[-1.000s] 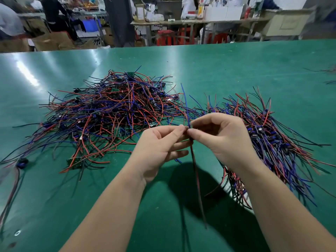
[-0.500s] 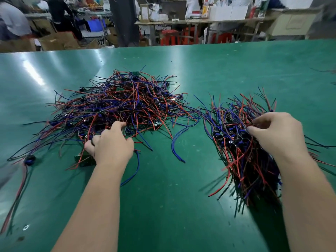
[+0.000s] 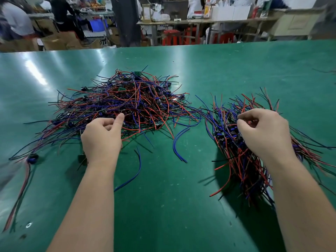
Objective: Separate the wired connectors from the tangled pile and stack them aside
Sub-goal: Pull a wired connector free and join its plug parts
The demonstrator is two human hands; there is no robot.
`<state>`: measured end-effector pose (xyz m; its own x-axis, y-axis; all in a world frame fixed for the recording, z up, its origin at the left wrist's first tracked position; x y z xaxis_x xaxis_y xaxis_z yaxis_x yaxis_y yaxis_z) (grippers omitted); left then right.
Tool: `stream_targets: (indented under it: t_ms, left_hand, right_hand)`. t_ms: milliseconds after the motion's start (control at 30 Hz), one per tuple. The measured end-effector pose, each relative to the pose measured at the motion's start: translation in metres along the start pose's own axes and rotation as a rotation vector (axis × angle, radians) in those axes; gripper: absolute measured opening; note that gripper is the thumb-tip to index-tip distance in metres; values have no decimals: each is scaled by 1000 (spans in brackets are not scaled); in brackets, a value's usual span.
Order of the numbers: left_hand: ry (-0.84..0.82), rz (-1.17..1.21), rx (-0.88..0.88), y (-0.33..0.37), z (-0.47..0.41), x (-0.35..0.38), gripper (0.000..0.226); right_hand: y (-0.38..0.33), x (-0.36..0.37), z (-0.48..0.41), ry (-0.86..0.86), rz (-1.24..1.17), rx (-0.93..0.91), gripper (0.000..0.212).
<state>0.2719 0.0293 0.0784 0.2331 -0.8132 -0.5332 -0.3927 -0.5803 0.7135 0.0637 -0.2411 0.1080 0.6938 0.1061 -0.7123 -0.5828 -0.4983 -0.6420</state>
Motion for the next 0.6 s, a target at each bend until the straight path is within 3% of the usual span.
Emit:
stream_targets:
  t_ms: [167,400,600]
  left_hand:
    - [-212,-218,18,-7,-3,3,28]
    - [-202,-275,-73,-2,-1,-1,38]
    - [-127,23,103,16,3,3,48]
  right_hand:
    - [-3,1,3,-1,-30,-13,15]
    - [-10,4,9,-17,-96,-46,12]
    - [-14,7,12,-35,-219,-28,11]
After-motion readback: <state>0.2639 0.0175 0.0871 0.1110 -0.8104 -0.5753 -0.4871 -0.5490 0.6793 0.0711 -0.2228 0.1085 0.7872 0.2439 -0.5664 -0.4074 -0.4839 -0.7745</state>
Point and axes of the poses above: each hand's wrist, its own z-axis away from the middle knuckle, its own x-axis out of the palm, y = z × x, the point moved 4 cm from there along -z, towards the middle knuckle, and after that the axes turned 11 degrees about x, right-handed, at the moved point
